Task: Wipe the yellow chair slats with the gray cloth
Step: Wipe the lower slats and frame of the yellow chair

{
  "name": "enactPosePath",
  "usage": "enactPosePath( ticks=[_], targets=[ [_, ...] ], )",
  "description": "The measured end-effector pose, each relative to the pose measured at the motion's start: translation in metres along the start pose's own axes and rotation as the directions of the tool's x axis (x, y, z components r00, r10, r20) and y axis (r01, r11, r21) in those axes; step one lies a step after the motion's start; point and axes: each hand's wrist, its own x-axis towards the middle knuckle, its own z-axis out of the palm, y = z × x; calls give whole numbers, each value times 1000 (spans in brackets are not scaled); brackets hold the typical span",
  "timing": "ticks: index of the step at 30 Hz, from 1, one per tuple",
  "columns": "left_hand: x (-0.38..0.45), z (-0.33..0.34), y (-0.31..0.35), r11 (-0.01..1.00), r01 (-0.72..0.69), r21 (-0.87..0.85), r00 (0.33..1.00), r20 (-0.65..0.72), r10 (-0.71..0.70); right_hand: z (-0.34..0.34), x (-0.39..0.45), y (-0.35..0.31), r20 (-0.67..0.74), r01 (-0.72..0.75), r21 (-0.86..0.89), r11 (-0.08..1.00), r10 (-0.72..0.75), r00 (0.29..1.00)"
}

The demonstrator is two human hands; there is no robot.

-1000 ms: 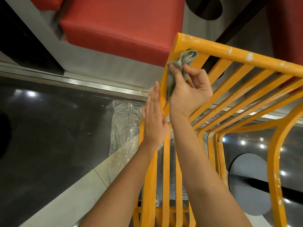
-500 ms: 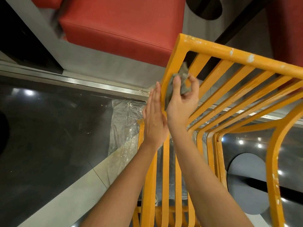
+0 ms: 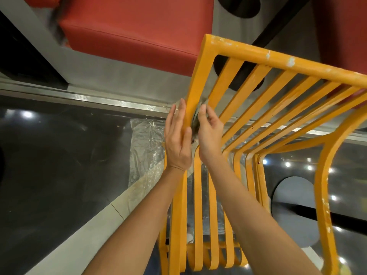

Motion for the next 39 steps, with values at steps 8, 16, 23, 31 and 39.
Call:
enactPosePath(
  ticks=[8,16,23,31,39],
  targets=[
    [-11,-6,-2,929,192,-316,978,139,-155,-4,10,-20,76,-118,217,969,103,992],
    [-84,-27,9,739,494,-459,861,141,-488,-20,-57,34,106,-212,1,977,210,972],
    [-77,-32,15,639,526,-561,827,165,-537,-37,-81,76,198,-238,-5,971,234,952],
    [-84,-37,13,568,561,-603,780,154,-606,-30,-64,64,176,-304,-41,952,306,935],
    [-97,-59,18,510,628,-588,685,105,-721,-74,-102,55,215,-315,-209,926,358,909]
  ],
)
